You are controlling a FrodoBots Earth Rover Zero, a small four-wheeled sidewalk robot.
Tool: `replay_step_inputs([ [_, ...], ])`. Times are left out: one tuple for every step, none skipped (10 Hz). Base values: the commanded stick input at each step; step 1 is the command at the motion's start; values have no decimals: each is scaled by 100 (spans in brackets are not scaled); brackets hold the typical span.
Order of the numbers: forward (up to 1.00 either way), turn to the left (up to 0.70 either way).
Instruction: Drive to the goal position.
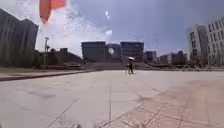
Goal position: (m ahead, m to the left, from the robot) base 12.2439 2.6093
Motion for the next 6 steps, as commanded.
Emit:
replay_step_inputs([
  [45, 3],
  [45, 3],
  [45, 3],
  [45, 3],
  [45, 3],
  [45, 3],
])
